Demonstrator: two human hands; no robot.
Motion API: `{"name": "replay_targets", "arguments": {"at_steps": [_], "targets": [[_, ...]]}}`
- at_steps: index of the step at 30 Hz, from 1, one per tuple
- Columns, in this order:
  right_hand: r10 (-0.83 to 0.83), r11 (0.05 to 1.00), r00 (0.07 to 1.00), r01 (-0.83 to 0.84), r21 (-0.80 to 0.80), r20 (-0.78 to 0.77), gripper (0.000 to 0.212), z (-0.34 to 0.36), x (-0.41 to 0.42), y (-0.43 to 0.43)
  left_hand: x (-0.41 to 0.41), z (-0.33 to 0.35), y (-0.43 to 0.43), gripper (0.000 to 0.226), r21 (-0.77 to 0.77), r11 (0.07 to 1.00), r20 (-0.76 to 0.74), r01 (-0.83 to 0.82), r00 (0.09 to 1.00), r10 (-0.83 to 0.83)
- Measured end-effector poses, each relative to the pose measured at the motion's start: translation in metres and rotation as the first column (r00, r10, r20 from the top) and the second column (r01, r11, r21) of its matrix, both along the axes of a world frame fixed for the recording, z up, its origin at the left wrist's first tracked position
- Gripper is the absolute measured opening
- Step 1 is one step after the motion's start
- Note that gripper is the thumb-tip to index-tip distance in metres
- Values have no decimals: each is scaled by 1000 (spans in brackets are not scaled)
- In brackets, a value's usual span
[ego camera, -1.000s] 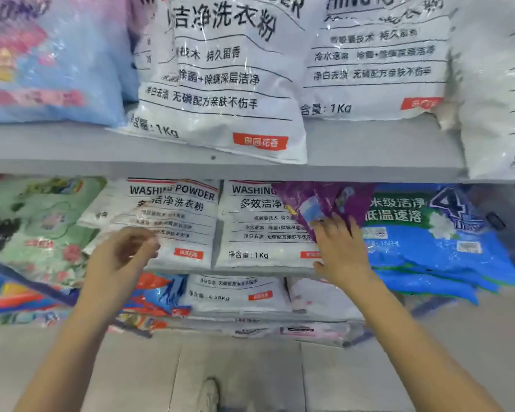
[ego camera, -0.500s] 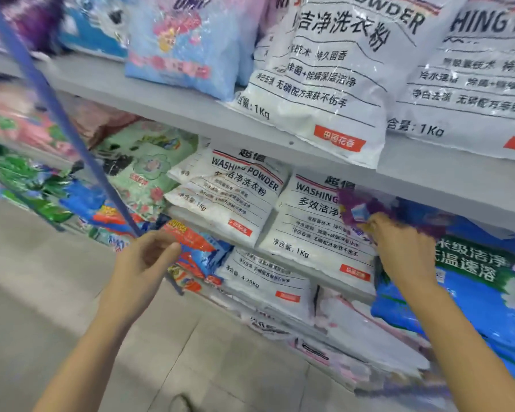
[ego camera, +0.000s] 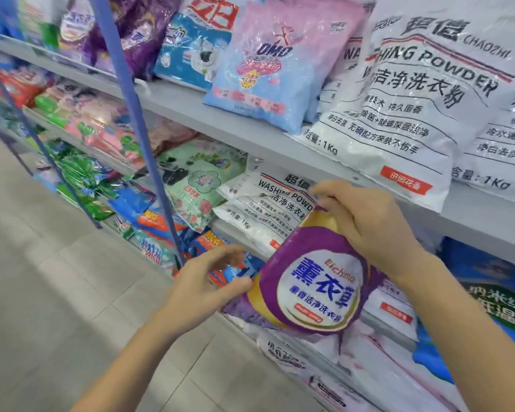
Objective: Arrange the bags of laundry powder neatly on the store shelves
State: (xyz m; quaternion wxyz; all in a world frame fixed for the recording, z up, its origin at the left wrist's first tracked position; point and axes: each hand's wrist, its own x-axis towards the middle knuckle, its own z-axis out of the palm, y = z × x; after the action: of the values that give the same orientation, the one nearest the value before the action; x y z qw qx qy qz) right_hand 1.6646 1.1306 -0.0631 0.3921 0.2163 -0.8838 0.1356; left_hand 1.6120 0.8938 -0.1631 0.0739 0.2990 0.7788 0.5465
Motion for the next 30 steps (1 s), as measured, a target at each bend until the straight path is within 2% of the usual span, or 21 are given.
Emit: {"name": "replay_targets", "arguments": {"at_steps": [2, 4, 7, 9, 13, 16, 19, 22, 24, 25, 27, 28, 30], "targets": [[40, 999, 999, -40, -6, -6, 32, 19, -19, -35, -9, 7, -15, 77, 49, 995, 80, 89, 992, -93], [104, 995, 994, -104, -8, -14, 24, 39, -40, -68, -18, 19, -35, 74, 135, 980, 157, 145, 974, -166], [184, 980, 979, -176, 90, -84, 26, 65, -77, -124, -32, 37, -66, 79, 215, 965, 210, 149, 958, -195], [220, 970, 966, -202, 133, -139, 25, 74, -104, -160, -42, 43, -83, 76, 233, 970, 237, 67, 964, -124], [192, 974, 970, -170, 150, -146, 31, 84, -156, -227, -71, 50, -130, 43, 272, 950, 244, -152, 966, 85], [180, 982, 983, -182, -44, -45, 40, 93, -182, -260, -89, 52, -178, 30, 294, 928, 315, -228, 940, 131], [226, 921, 974, -214, -326, -2, 39, 87, -208, -270, -105, 49, -228, 40, 374, 884, 380, -282, 916, 131], [298, 739, 951, -171, -651, 88, 26, 60, -232, -280, -122, 46, -277, 68, 413, 840, 438, -352, 885, 156], [480, 593, 839, -96, -799, 255, 20, 36, -247, -301, -133, 48, -304, 74, 405, 838, 459, -366, 874, 159], [582, 531, 746, -47, -846, 324, 12, 27, -253, -314, -139, 47, -317, 77, 401, 834, 471, -378, 866, 167], [694, 468, 613, 15, -883, 378, 14, 16, -268, -343, -153, 47, -336, 83, 393, 825, 486, -406, 853, 188], [700, 462, 609, 11, -887, 372, 17, 11, -278, -355, -160, 46, -344, 85, 388, 824, 495, -414, 847, 193], [674, 455, 663, -26, -890, 325, 19, 11, -300, -375, -178, 45, -356, 89, 377, 822, 518, -426, 833, 194]]}}
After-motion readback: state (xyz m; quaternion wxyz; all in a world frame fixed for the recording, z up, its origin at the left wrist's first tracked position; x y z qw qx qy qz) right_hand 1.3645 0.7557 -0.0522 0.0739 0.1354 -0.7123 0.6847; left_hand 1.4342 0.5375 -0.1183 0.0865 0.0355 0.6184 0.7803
